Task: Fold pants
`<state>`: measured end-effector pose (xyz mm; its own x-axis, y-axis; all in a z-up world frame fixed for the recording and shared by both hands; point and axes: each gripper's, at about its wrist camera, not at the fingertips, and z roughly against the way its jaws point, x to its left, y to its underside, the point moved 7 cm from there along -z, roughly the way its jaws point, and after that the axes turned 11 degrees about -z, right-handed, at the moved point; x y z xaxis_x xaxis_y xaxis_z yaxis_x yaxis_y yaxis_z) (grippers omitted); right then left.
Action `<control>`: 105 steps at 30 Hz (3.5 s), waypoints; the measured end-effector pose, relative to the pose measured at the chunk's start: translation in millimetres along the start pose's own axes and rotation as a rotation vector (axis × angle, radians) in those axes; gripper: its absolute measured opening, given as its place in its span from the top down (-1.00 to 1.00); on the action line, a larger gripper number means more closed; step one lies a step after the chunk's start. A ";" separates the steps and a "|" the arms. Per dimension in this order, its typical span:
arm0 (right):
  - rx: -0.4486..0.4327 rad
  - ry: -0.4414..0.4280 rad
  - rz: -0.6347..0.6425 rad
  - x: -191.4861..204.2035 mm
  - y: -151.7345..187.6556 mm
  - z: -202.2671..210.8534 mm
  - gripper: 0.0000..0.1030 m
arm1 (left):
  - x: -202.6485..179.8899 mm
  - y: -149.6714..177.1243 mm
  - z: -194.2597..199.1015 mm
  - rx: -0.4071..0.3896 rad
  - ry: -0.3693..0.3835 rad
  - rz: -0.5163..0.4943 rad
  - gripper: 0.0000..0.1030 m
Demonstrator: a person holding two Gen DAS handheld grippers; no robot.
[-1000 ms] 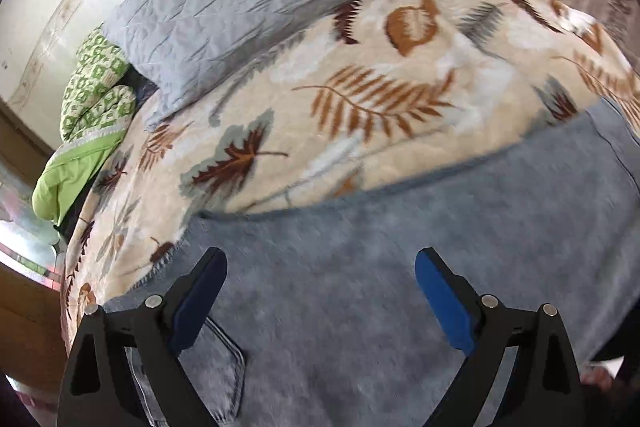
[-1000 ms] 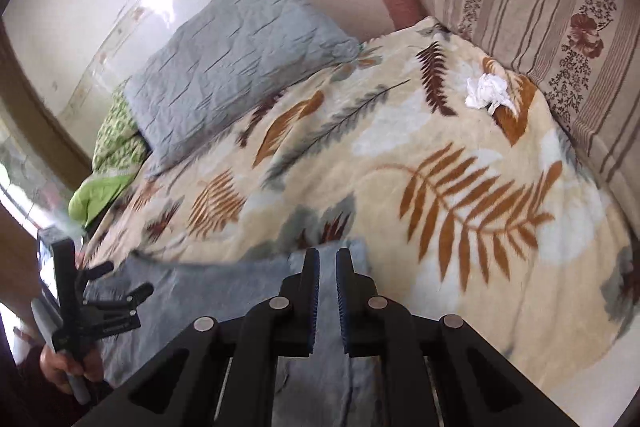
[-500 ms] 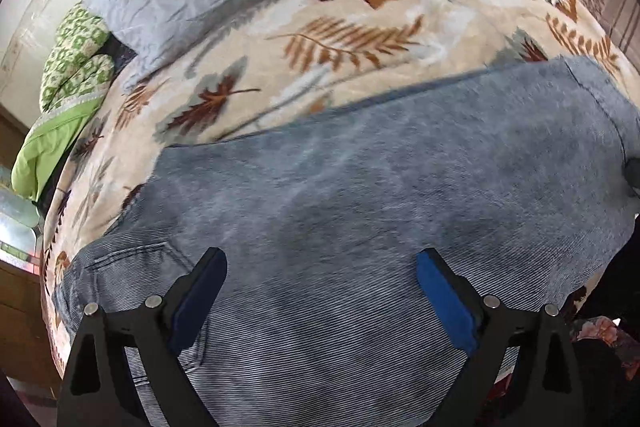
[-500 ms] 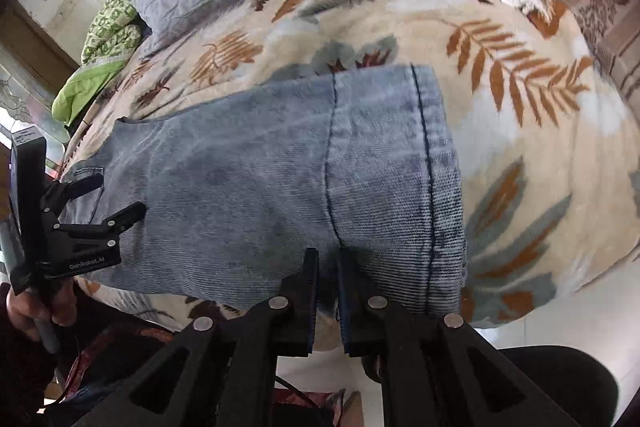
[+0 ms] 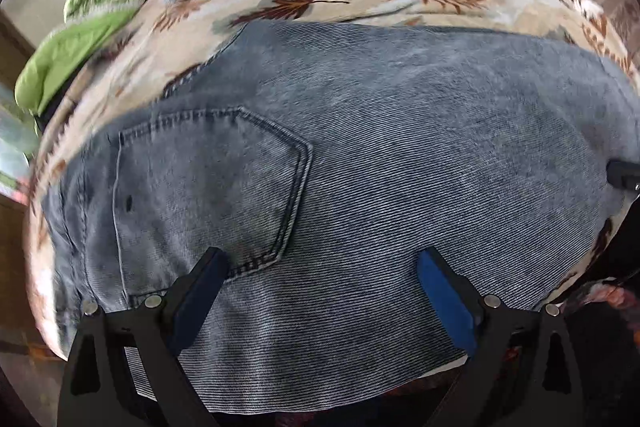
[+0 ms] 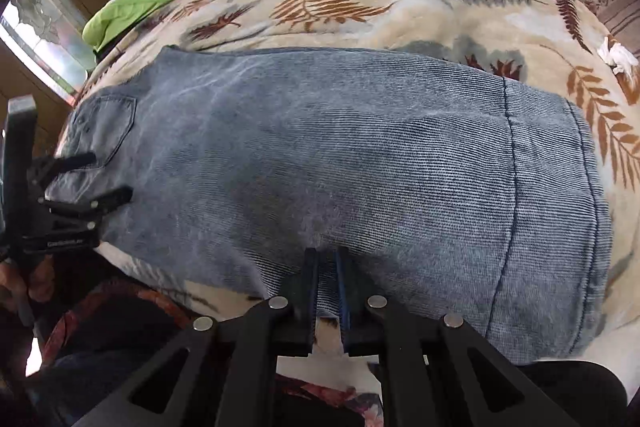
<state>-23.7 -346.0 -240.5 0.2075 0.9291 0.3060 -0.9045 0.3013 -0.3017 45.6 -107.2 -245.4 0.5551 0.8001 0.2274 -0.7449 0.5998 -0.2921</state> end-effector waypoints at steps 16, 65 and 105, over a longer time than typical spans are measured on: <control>0.028 -0.104 0.092 83.6 -19.7 -12.6 0.74 | 127.5 42.0 22.9 0.012 -0.196 0.308 -0.88; -0.211 0.007 -0.180 -57.7 -59.5 25.2 0.74 | 6.5 -81.1 141.2 -0.264 -0.277 0.052 -1.00; -0.239 0.057 -0.145 -59.6 -62.1 17.2 0.73 | 67.4 -57.8 178.5 -0.358 -0.400 0.205 -1.00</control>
<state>13.7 -423.8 -224.5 0.3553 0.8809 0.3126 -0.7515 0.4681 -0.4649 60.0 -89.3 -47.3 0.1773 0.8773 0.4460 -0.6124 0.4531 -0.6479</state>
